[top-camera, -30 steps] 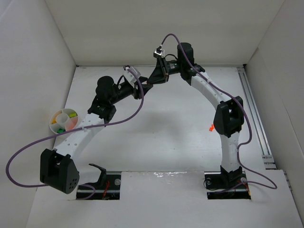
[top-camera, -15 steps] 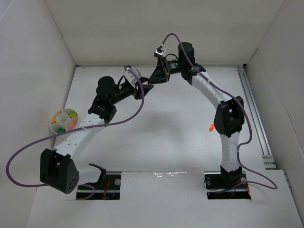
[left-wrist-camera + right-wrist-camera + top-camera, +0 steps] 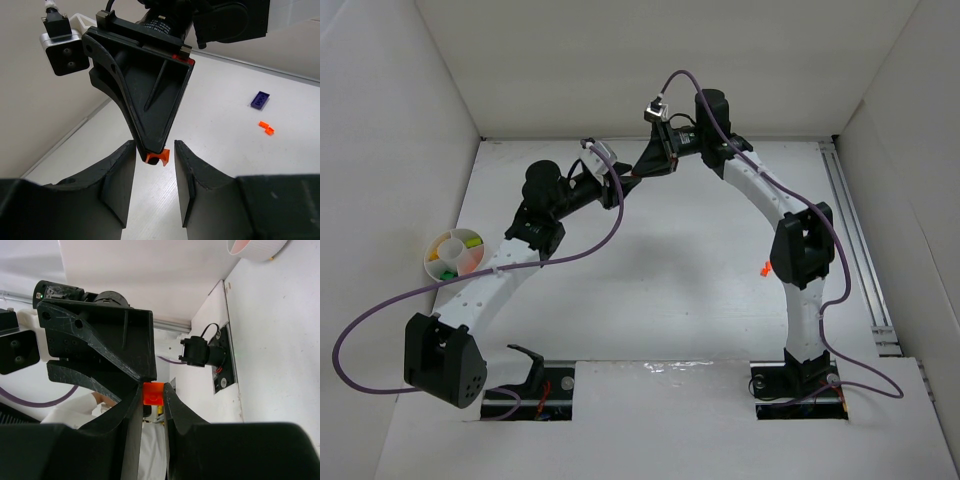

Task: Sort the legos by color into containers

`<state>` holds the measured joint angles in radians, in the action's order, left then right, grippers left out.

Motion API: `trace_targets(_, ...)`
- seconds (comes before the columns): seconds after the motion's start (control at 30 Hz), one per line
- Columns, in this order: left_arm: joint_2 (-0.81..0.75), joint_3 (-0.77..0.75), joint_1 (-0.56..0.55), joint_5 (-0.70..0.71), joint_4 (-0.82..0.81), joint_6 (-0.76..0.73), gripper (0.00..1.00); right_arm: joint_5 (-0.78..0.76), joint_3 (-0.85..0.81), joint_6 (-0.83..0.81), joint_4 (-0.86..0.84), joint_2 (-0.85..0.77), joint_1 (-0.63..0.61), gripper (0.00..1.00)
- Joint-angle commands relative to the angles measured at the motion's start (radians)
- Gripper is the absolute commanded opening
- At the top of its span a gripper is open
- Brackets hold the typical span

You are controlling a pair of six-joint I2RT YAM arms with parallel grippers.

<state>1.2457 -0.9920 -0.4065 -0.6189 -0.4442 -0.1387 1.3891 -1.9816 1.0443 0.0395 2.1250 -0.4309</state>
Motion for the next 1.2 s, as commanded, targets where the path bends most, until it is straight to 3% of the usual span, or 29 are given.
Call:
trace_targets(0.0, -0.02, 0.0, -0.005, -0.004, -0.025, -0.007, 0.32, 0.027, -0.023, 0.006, -0.056, -0.033, 0.003, 0.02)
trace_targets(0.63, -0.011, 0.0, -0.005, 0.005, -0.016, -0.016, 0.27, 0.045, -0.01, 0.088, -0.142, -0.033, 0.021, 0.01)
trace_targets(0.83, -0.011, -0.01, -0.023, 0.005, -0.016, -0.016, 0.38, 0.036, 0.0, 0.088, -0.142, -0.033, 0.021, 0.01)
trace_targets(1.03, -0.011, -0.01, -0.023, 0.024, -0.025, -0.016, 0.38, 0.036, 0.0, 0.088, -0.142, -0.033, 0.012, 0.01)
trace_targets(1.17, -0.011, -0.019, -0.023, 0.033, -0.034, -0.016, 0.3, 0.036, 0.0, 0.088, -0.142, -0.033, 0.012, 0.01)
